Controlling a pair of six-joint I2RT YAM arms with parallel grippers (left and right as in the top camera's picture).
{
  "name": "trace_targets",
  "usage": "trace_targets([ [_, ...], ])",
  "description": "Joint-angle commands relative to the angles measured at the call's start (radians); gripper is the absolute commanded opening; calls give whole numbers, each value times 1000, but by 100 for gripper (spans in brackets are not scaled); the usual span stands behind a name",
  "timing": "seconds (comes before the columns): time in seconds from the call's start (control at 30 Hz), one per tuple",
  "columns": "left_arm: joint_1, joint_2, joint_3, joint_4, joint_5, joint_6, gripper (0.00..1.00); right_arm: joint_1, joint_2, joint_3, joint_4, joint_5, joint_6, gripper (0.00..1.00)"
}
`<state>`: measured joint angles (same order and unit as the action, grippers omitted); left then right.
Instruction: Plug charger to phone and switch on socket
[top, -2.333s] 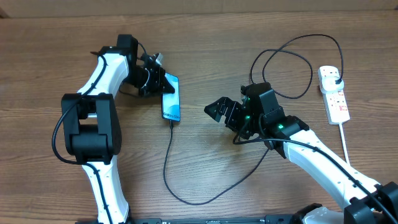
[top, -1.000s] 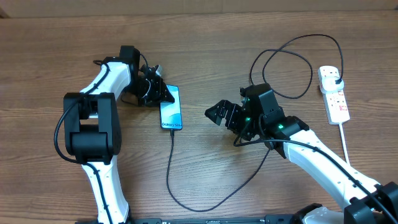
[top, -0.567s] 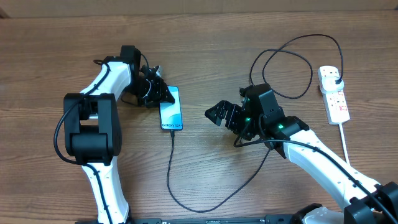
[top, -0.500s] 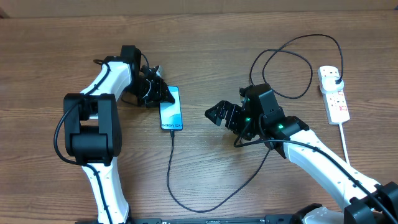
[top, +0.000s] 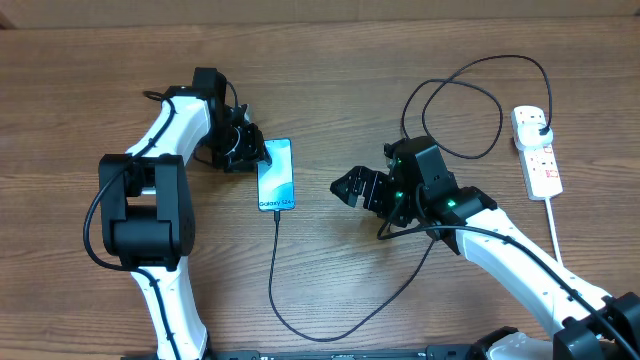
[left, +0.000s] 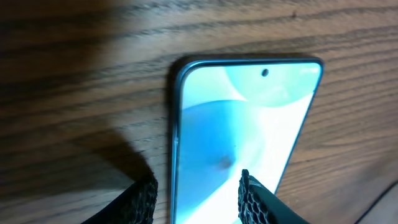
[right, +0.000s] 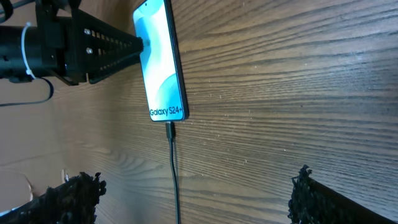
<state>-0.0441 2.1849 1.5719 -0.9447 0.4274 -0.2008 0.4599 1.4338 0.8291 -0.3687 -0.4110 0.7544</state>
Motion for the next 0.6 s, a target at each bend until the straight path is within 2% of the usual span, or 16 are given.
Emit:
trace_targets([
  [0.0, 6, 35, -19, 5, -151, -37, 49, -2, 5, 6, -11, 11, -31, 100],
  [0.17, 6, 29, 9, -16, -161, -66, 50, -2, 5, 7, -45, 11, -89, 100],
  [0.23, 6, 21, 54, -51, -143, -65, 49, -2, 4, 17, -81, 5, -130, 95],
  [0.4, 6, -6, 278, -229, -138, -64, 43, -2, -6, 75, -190, 9, -212, 59],
  [0.5, 3, -45, 451, -345, -134, -61, 43, -4, -29, 125, -247, 24, -248, 34],
  [0.57, 3, -69, 524, -389, -116, -53, 43, -12, -45, 151, -277, 44, -248, 24],
])
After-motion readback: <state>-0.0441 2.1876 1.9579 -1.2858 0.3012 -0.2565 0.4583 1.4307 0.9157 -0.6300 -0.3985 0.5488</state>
